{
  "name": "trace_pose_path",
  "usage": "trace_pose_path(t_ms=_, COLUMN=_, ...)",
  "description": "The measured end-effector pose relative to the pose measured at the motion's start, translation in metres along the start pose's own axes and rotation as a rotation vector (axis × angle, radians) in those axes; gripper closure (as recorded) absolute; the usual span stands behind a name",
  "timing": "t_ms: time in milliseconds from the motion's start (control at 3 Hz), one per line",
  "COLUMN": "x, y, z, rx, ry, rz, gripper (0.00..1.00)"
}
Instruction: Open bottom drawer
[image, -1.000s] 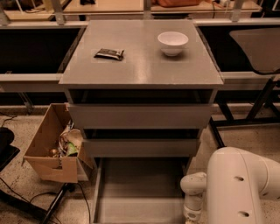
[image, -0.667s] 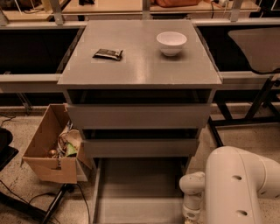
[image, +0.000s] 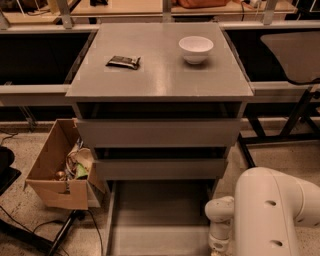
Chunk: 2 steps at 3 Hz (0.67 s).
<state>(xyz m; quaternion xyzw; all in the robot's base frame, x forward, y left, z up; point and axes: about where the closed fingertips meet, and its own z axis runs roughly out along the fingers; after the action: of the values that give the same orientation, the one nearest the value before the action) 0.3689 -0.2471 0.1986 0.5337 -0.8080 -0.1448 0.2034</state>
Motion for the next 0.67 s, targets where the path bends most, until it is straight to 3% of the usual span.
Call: trace_pose_path(t_ms=667, x=0.0011, y=0.0020, z=0.0000, rx=-0.013, ry=0.003, rz=0.004, gripper=1.00)
